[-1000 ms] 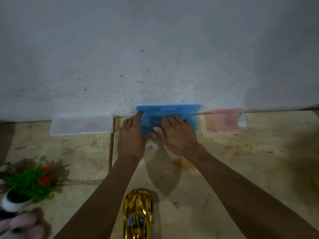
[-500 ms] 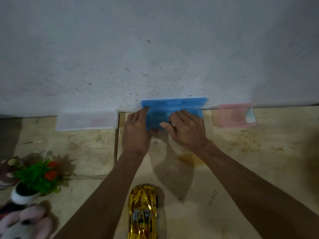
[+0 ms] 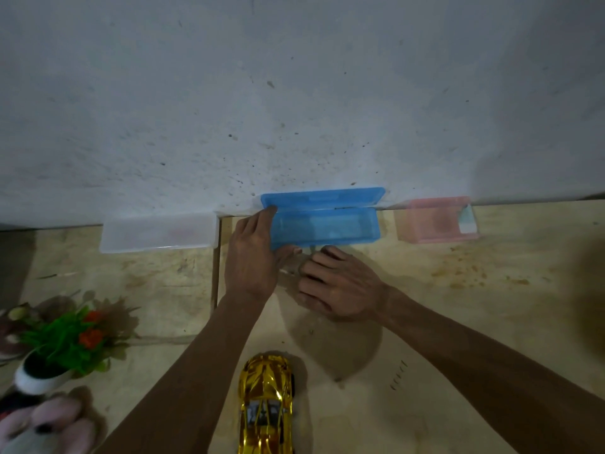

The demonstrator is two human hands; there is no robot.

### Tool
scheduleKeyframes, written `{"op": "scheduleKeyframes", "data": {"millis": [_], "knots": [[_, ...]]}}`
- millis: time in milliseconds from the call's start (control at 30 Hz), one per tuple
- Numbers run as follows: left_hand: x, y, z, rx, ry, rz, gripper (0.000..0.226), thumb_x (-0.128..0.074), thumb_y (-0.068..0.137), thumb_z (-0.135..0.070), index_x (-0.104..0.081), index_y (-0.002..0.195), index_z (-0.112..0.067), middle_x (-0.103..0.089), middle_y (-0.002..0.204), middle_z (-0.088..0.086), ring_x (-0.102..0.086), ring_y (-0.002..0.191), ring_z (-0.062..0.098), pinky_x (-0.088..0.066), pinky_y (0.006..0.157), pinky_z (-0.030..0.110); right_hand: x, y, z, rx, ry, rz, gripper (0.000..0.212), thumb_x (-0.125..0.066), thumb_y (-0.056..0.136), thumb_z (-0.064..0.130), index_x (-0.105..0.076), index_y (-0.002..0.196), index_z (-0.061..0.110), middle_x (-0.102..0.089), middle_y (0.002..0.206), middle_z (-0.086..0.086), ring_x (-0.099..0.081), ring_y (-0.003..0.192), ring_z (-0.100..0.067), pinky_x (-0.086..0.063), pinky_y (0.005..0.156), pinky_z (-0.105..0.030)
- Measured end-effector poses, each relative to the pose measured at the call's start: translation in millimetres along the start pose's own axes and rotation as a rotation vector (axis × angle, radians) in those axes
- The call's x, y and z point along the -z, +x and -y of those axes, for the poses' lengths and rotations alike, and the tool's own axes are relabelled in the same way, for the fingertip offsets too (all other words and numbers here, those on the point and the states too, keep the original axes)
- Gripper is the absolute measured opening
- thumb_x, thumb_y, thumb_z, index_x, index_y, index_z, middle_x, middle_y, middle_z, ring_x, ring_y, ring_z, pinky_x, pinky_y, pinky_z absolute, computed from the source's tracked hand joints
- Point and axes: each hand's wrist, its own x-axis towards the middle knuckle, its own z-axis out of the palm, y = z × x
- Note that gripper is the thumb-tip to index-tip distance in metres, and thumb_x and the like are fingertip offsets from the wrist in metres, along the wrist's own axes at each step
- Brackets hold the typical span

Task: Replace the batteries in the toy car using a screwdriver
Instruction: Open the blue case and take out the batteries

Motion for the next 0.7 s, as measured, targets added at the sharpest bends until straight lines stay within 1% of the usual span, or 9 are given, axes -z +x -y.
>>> {"op": "scheduleKeyframes", "data": {"millis": [100, 167, 267, 367, 467, 533, 600, 667, 700], "knots": [[0.2, 0.0, 0.6, -0.008, 0.010, -0.007, 0.072, -0.085, 0.078, -0.028, -0.054, 0.138, -0.003, -0.065, 0.128, 0.018, -0.057, 0.117, 0.038, -0.051, 0.095, 0.048, 1.0, 0.3, -0.4, -0.001, 0.032, -0.011, 0.022, -0.057, 0.101, 0.032, -0.066, 0.091, 0.014, -0.063, 0.090, -0.006, -0.054, 0.083, -0.024, -0.045, 0.075, -0.039], [-1.4, 0.6, 3.2, -0.011, 0.017, -0.002, 0.072, -0.085, 0.078, -0.029, -0.053, 0.138, -0.004, -0.064, 0.129, 0.018, -0.057, 0.117, 0.038, -0.050, 0.097, 0.049, 1.5, 1.1, 0.7, 0.002, 0.053, -0.027, 0.026, -0.056, 0.102, 0.034, -0.067, 0.089, 0.014, -0.064, 0.090, -0.007, -0.056, 0.083, -0.024, -0.046, 0.076, -0.039], [-3.5, 0.8, 4.8, -0.002, 0.007, -0.007, 0.072, -0.084, 0.079, -0.029, -0.053, 0.139, -0.005, -0.064, 0.131, 0.017, -0.056, 0.119, 0.037, -0.049, 0.099, 0.048, 4.8, 0.4, 1.2, -0.014, 0.060, -0.030, 0.030, -0.054, 0.102, 0.037, -0.070, 0.092, 0.014, -0.067, 0.094, -0.007, -0.060, 0.087, -0.025, -0.049, 0.083, -0.040], [-3.0, 0.6, 4.2, -0.014, 0.007, -0.020, 0.071, -0.083, 0.080, -0.030, -0.053, 0.139, -0.005, -0.064, 0.130, 0.017, -0.057, 0.118, 0.037, -0.049, 0.099, 0.047, 12.3, -1.7, 2.3, -0.080, 0.070, -0.084, 0.027, -0.057, 0.100, 0.032, -0.071, 0.092, 0.011, -0.068, 0.097, -0.011, -0.063, 0.088, -0.028, -0.051, 0.085, -0.041], [-3.1, 0.9, 4.9, -0.016, 0.003, -0.016, 0.070, -0.082, 0.080, -0.030, -0.053, 0.139, -0.006, -0.064, 0.130, 0.015, -0.056, 0.119, 0.036, -0.049, 0.099, 0.046, 28.0, -5.9, 4.4, -0.264, 0.092, -0.218, 0.024, -0.057, 0.098, 0.019, -0.072, 0.090, 0.002, -0.068, 0.098, -0.016, -0.064, 0.089, -0.031, -0.052, 0.079, -0.043], [-3.4, 0.8, 5.4, -0.019, 0.004, -0.015, 0.069, -0.084, 0.079, -0.027, -0.054, 0.138, -0.008, -0.064, 0.131, 0.014, -0.056, 0.121, 0.035, -0.047, 0.101, 0.046, 42.1, -5.8, 1.8, -0.415, 0.106, -0.346, 0.018, -0.058, 0.096, 0.011, -0.071, 0.095, -0.002, -0.066, 0.103, -0.018, -0.063, 0.094, -0.033, -0.051, 0.081, -0.045], [-2.9, 0.6, 5.5, -0.010, -0.003, -0.020, 0.067, -0.085, 0.077, -0.026, -0.057, 0.135, -0.009, -0.065, 0.130, 0.013, -0.056, 0.121, 0.035, -0.048, 0.100, 0.046, 54.0, -1.1, -7.1, -0.547, 0.052, -0.440, 0.019, -0.060, 0.095, 0.008, -0.070, 0.108, 0.000, -0.064, 0.116, -0.019, -0.061, 0.106, -0.034, -0.050, 0.091, -0.046], [-4.5, -0.4, 7.8, -0.022, -0.009, -0.035, 0.066, -0.087, 0.074, -0.030, -0.061, 0.130, -0.008, -0.067, 0.127, 0.013, -0.060, 0.117, 0.035, -0.051, 0.096, 0.046, 62.9, 5.8, -19.8, -0.635, -0.024, -0.445, 0.029, -0.060, 0.097, 0.013, -0.066, 0.123, 0.004, -0.060, 0.130, -0.017, -0.056, 0.120, -0.035, -0.044, 0.103, -0.045], [-5.9, -1.5, 8.8, -0.035, -0.014, -0.044, 0.065, -0.088, 0.073, -0.030, -0.062, 0.128, -0.007, -0.067, 0.126, 0.014, -0.061, 0.115, 0.035, -0.054, 0.095, 0.047, 65.7, 8.5, -25.3, -0.653, -0.056, -0.426, 0.032, -0.059, 0.098, 0.016, -0.063, 0.128, 0.005, -0.059, 0.133, -0.016, -0.055, 0.123, -0.036, -0.042, 0.106, -0.045]]}}
